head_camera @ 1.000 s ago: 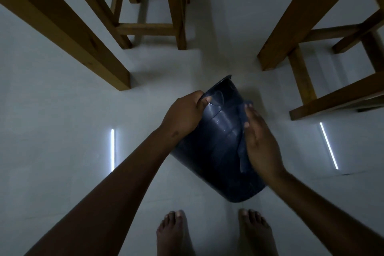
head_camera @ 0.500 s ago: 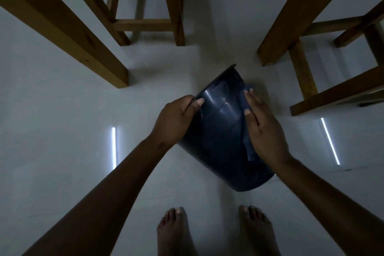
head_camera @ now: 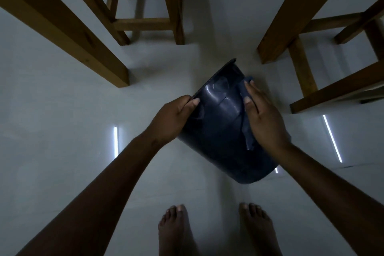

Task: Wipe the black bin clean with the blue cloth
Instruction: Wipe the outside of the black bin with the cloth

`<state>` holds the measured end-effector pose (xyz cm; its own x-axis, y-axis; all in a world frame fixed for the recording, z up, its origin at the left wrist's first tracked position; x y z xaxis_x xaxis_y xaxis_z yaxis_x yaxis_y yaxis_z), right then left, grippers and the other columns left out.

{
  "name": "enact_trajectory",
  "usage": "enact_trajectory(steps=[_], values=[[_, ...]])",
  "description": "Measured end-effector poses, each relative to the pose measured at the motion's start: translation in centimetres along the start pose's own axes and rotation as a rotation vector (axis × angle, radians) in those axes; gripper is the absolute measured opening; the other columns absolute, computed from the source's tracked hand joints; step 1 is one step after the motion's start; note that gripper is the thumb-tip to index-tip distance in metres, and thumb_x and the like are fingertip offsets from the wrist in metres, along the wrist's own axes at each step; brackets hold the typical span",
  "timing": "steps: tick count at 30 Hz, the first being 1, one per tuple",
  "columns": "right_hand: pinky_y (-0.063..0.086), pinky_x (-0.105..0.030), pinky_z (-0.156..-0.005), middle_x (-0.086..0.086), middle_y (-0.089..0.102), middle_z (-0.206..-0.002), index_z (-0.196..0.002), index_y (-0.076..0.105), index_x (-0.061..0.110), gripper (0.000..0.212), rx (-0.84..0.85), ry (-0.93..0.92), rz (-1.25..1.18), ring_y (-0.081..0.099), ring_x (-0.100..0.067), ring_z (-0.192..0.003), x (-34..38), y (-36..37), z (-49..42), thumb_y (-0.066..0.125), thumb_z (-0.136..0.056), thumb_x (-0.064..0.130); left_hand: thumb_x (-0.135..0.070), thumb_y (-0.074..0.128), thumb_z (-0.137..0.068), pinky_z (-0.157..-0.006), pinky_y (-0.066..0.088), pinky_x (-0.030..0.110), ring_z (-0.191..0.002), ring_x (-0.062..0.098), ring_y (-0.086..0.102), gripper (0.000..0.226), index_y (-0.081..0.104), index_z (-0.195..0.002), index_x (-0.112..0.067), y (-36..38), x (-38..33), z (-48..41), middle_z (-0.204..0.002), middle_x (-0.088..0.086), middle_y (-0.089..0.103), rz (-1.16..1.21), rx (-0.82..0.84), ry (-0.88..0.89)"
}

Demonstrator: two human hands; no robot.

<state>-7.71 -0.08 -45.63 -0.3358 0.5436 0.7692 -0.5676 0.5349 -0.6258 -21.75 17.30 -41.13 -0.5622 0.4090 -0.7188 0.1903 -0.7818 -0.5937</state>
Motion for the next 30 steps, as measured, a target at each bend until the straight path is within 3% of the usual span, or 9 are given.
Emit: enact_trajectory(steps=[4,7,10,13,16,22,25,28,30], values=[[0.021,-0.042,-0.119,0.01,0.019,-0.159,-0.149,0.022,0.033,0.048,-0.007,-0.082,0.172,0.015,-0.014,-0.148,0.7,0.3,2.0,0.031,-0.103,0.035,-0.04,0.033,-0.101,-0.059,0.038,0.025,-0.069,0.015,0.055,0.033,0.046,-0.075,-0.025,0.8,-0.3,-0.7,-0.067,-0.008,0.054,-0.136,-0.102,0.03],[0.013,-0.046,-0.118,0.002,0.016,-0.16,-0.15,0.018,0.03,0.052,0.029,-0.335,0.538,0.008,-0.028,-0.149,2.1,3.1,6.0,0.03,-0.099,0.029,-0.04,0.033,-0.102,-0.066,0.037,0.027,-0.073,0.018,0.056,0.034,0.051,-0.081,-0.021,1.1,-1.4,-1.6,-0.076,-0.004,0.057,-0.176,-0.13,0.07],[0.013,-0.047,-0.117,0.002,0.015,-0.16,-0.15,0.02,0.03,0.054,0.123,-0.518,0.601,0.008,-0.029,-0.149,1.7,3.5,6.0,0.031,-0.098,0.028,-0.038,0.034,-0.102,-0.065,0.038,0.026,-0.072,0.016,0.057,0.034,0.055,-0.084,-0.018,1.4,-1.7,-1.4,-0.077,-0.003,0.059,-0.096,-0.174,0.09],[0.018,-0.045,-0.12,0.007,0.02,-0.159,-0.148,0.026,0.03,0.048,0.109,-0.307,0.211,0.012,-0.015,-0.149,1.4,1.4,2.7,0.033,-0.101,0.028,-0.038,0.037,-0.101,-0.061,0.038,0.014,-0.067,0.005,0.053,0.035,0.053,-0.08,-0.016,1.0,-1.6,-0.6,-0.072,-0.007,0.057,-0.002,-0.226,0.062],[0.022,-0.037,-0.119,0.013,0.023,-0.158,-0.148,0.031,0.03,0.046,0.072,-0.104,-0.05,0.018,-0.004,-0.146,1.7,1.3,1.2,0.037,-0.102,0.029,-0.039,0.039,-0.101,-0.066,0.042,0.028,-0.067,0.015,0.055,0.043,0.056,-0.08,-0.005,0.1,-2.0,-0.8,-0.072,0.003,0.06,-0.069,-0.225,0.086],[0.023,-0.039,-0.118,0.003,0.026,-0.158,-0.147,0.036,0.024,0.047,0.043,-0.322,0.238,0.018,-0.02,-0.148,2.5,3.5,5.2,0.035,-0.101,0.032,-0.037,0.045,-0.099,-0.059,0.035,0.03,-0.059,0.013,0.049,0.042,0.048,-0.064,-0.013,-0.7,-0.8,-1.1,-0.06,-0.001,0.051,-0.075,-0.139,0.064],[0.026,-0.04,-0.117,0.002,0.027,-0.158,-0.147,0.036,0.023,0.047,0.06,-0.333,0.288,0.02,-0.02,-0.147,2.0,3.3,4.4,0.033,-0.101,0.034,-0.04,0.045,-0.098,-0.065,0.044,0.024,-0.073,0.017,0.06,0.042,0.062,-0.085,-0.004,-1.4,-1.2,-0.8,-0.08,0.011,0.065,0.097,-0.067,0.015],[0.028,-0.038,-0.116,0.007,0.026,-0.158,-0.148,0.032,0.026,0.047,0.082,-0.199,0.141,0.022,-0.012,-0.146,1.1,2.3,2.1,0.033,-0.102,0.035,-0.041,0.038,-0.1,-0.079,0.049,0.023,-0.093,0.007,0.063,0.031,0.063,-0.107,-0.025,-2.1,-1.3,-0.3,-0.099,-0.006,0.068,0.192,0.065,-0.011],[0.028,-0.037,-0.116,0.008,0.025,-0.158,-0.148,0.031,0.027,0.048,0.077,-0.149,0.07,0.022,-0.008,-0.145,1.1,1.7,1.4,0.034,-0.101,0.036,-0.039,0.031,-0.102,-0.069,0.046,0.018,-0.084,-0.003,0.058,0.028,0.058,-0.103,-0.032,-2.0,-1.1,0.1,-0.089,-0.012,0.063,0.145,0.077,-0.036]])
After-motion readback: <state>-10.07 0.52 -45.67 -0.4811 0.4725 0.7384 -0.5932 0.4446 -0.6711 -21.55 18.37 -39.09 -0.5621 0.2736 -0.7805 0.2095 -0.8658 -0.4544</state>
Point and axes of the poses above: each hand's wrist, its own z-axis away from the middle knuckle, its own y-axis out of the palm, x = y × z, the point moved 2 cm from there along -z, towards the middle knuckle
